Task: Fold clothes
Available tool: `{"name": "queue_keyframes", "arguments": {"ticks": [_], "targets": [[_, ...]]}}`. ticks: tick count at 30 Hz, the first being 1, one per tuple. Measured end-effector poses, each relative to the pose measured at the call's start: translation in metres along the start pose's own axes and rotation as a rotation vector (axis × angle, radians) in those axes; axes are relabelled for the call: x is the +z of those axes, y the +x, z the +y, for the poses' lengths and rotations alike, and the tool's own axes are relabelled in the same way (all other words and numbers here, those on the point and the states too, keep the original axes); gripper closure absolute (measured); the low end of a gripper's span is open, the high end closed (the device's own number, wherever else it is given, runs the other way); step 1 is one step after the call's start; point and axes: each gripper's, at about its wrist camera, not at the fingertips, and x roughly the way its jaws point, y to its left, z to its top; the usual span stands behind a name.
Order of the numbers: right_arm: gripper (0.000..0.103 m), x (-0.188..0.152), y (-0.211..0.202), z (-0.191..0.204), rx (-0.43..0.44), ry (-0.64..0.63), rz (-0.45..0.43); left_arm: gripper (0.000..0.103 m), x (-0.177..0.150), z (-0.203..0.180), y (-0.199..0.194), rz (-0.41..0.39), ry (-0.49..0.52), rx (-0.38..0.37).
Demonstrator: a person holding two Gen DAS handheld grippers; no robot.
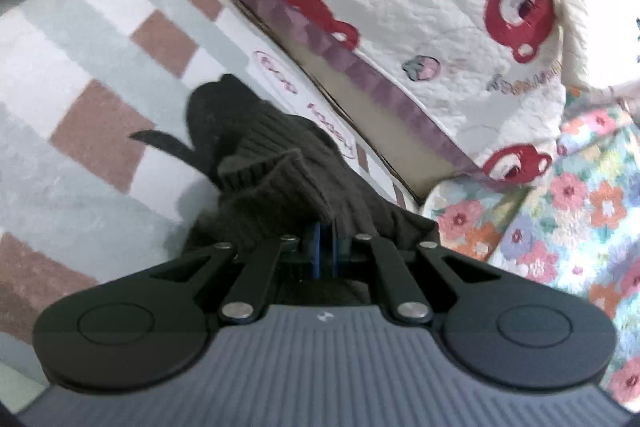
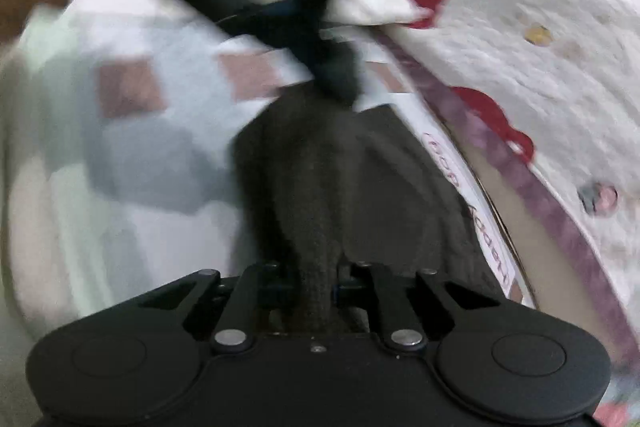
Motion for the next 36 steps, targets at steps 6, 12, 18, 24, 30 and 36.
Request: {"name": "queue_keyframes", "arguments": {"ticks": [6,12,18,24,30,36], "targets": [[0.091,-0.020,-0.025,-0.072,0.305,0.652,-0.061,0.085,0.003,0.025,0.003,0.004,-0.144,0.059],[0.090,-0.055,-0.036,-0.071,0.430,0.884,-0.082,0.060,-0.001,0.033,0.009,0.075,-0.178,0.072],[0.090,-0.046,-0.053,-0.096,0.466,0.972,-0.197,0.049,-0.005,0.043,0.002,0.078,-0.325,-0.043],[0.090,-0.052,-0.066,-0.113,0.605,1.103,-0.260,0.034,-0.006,0.026,0.006,0.042,-0.283,-0.078],[0.090,-0.047,-0.074,-0.104,0.623,1.053,-0.240,0.103,-0.004,0.017,0.012,0.041,-0.222,-0.052],[0.090,-0.009,-0.089,-0.110,0.596,1.024,-0.341,0.103,0.044,-0.025,-0.013,-0.074,-0.063,0.009]]}}
